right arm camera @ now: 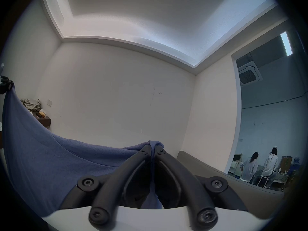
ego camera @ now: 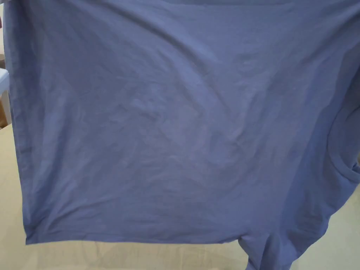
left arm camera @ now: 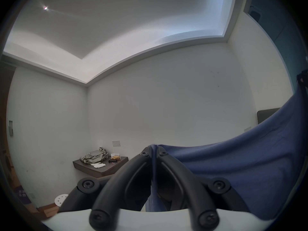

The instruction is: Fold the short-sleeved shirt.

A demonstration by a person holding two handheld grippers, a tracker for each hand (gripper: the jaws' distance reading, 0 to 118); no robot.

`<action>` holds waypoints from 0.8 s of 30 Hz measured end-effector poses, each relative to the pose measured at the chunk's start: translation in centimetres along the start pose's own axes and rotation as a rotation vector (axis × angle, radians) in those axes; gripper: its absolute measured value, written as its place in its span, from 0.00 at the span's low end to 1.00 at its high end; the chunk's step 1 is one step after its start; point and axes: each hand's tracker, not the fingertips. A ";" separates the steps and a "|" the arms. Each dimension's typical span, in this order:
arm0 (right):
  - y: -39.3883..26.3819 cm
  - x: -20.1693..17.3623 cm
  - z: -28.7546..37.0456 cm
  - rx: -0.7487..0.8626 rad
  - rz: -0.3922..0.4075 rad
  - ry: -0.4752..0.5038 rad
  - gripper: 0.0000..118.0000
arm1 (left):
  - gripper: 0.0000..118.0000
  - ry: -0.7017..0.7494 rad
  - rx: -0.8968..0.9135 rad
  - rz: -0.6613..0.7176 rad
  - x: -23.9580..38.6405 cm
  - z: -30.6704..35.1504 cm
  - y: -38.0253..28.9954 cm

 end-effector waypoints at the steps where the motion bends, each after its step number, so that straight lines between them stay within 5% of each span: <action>1: 0.0 -0.2 -1.0 -0.007 -0.003 -0.005 0.05 | 0.01 -0.001 -0.004 -0.015 0.6 -0.6 0.1; 24: -9.7 -5.3 -21.0 -0.137 0.012 -0.028 0.05 | 0.01 -0.057 -0.185 0.040 7.6 -20.5 -9.8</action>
